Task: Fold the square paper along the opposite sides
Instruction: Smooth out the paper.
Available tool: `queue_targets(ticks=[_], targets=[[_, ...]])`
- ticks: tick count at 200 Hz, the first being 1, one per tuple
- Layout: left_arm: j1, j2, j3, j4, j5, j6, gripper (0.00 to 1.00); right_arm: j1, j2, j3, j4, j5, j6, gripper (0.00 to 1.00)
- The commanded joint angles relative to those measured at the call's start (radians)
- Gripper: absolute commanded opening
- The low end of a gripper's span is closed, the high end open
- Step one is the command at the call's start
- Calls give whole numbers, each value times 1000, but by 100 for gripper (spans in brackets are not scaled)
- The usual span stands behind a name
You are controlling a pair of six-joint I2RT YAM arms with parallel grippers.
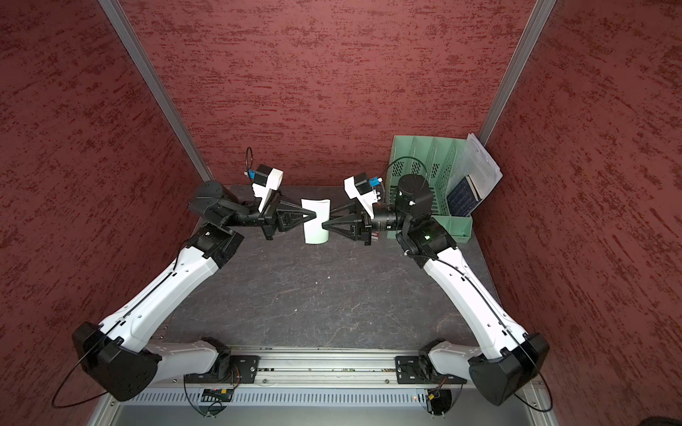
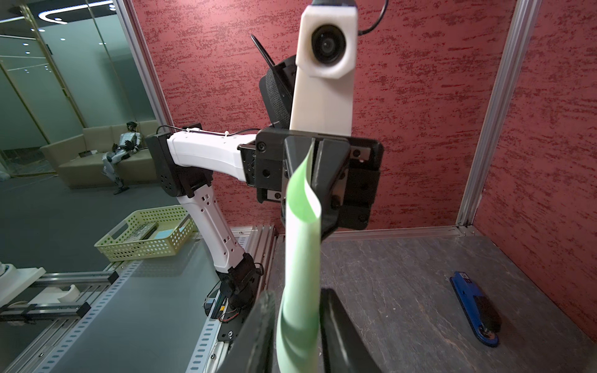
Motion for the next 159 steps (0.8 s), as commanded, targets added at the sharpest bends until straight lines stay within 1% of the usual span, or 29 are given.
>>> queue_targets(ticks=[1,19,133,159], targets=[[-2,-9,16,18,12,2,0,-4,-10,-2,27,-1,1,26],[1,-10,16,17,12,2,0,-4,-11,-3,28,-1,1,23],[6,-12,13,23,10,5,0,-5,-7,-9,47,-4,17,21],[6,-10,12,30,10,2,0,-3,-5,-12,63,-3,29,18]])
